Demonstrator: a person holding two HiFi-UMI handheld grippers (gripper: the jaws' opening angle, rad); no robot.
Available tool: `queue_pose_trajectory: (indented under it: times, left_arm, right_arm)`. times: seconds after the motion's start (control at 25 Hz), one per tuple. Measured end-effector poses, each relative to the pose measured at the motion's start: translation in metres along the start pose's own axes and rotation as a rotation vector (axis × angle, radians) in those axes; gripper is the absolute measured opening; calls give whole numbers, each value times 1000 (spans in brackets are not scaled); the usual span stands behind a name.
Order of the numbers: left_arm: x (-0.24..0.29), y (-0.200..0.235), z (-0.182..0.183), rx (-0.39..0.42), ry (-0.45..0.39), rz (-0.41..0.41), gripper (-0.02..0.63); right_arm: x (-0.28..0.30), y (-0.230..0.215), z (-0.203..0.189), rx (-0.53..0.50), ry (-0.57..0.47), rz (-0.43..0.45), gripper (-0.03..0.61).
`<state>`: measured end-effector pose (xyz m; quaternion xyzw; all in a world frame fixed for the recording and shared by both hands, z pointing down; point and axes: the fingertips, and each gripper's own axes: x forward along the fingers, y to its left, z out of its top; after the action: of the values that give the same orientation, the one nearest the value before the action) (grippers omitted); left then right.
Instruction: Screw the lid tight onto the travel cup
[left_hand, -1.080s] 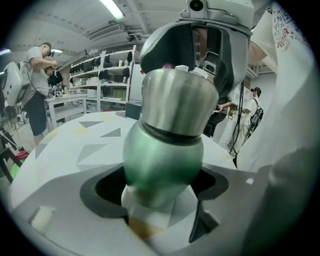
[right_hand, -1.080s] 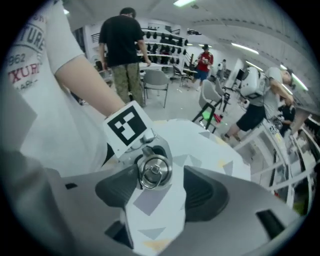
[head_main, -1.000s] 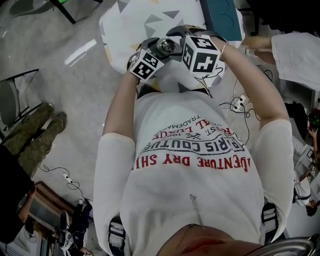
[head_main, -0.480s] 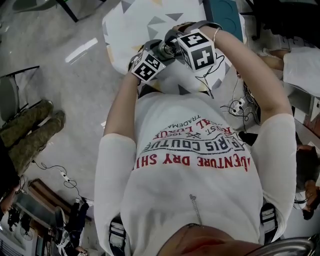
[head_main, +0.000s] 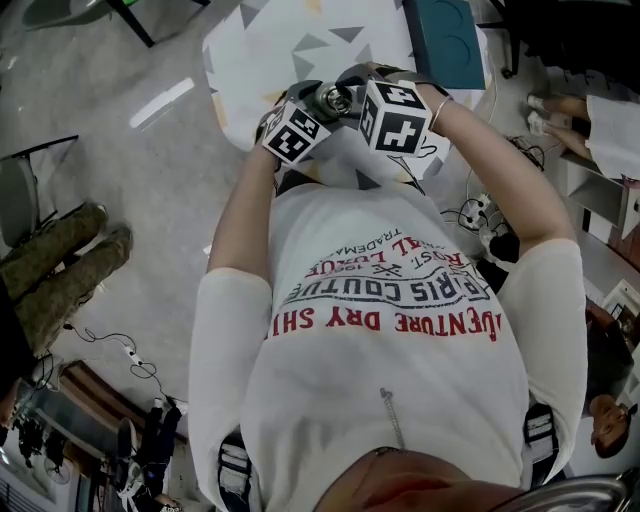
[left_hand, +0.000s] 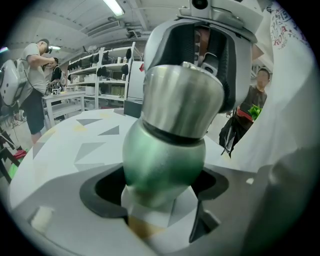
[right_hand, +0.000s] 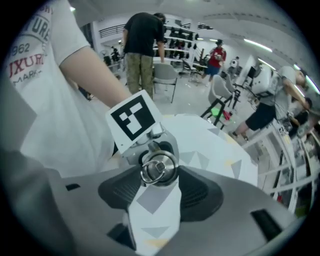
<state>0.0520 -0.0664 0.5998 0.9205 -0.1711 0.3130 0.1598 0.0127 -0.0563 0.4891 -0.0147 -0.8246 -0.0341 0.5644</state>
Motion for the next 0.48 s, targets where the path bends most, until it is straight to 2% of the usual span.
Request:
queue_pose_trajectory:
  times: [0.24,0.32,0.48]
  left_arm:
    - [0,0,1,-5,4,-6,397]
    - [0,0,1,-4,4,-5,397]
    - [1,1,0,-8,4,-8,397]
  right_arm:
    - [-2,-7,0,332,-41,-128,244]
    - [-2,-7,0,391,-54,-167,244]
    - [-2,-8,-1,430,-113,-185,244]
